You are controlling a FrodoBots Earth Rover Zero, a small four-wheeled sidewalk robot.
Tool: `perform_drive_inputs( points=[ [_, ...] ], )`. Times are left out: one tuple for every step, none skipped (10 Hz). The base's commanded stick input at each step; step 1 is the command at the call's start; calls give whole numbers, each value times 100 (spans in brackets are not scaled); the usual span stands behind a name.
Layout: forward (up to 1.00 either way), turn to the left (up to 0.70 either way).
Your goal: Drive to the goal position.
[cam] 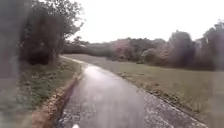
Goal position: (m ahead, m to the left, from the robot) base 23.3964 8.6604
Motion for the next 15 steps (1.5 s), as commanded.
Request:
perform_drive_inputs(
  points=[
    [70, 0],
    [70, 0],
    [70, 0],
    [70, 0],
    [70, 0],
    [70, 0],
    [70, 0],
    [70, 0],
    [70, 0],
    [70, 0],
    [70, 0],
    [70, 0],
    [70, 0],
    [70, 0],
    [70, 0]
  ],
)
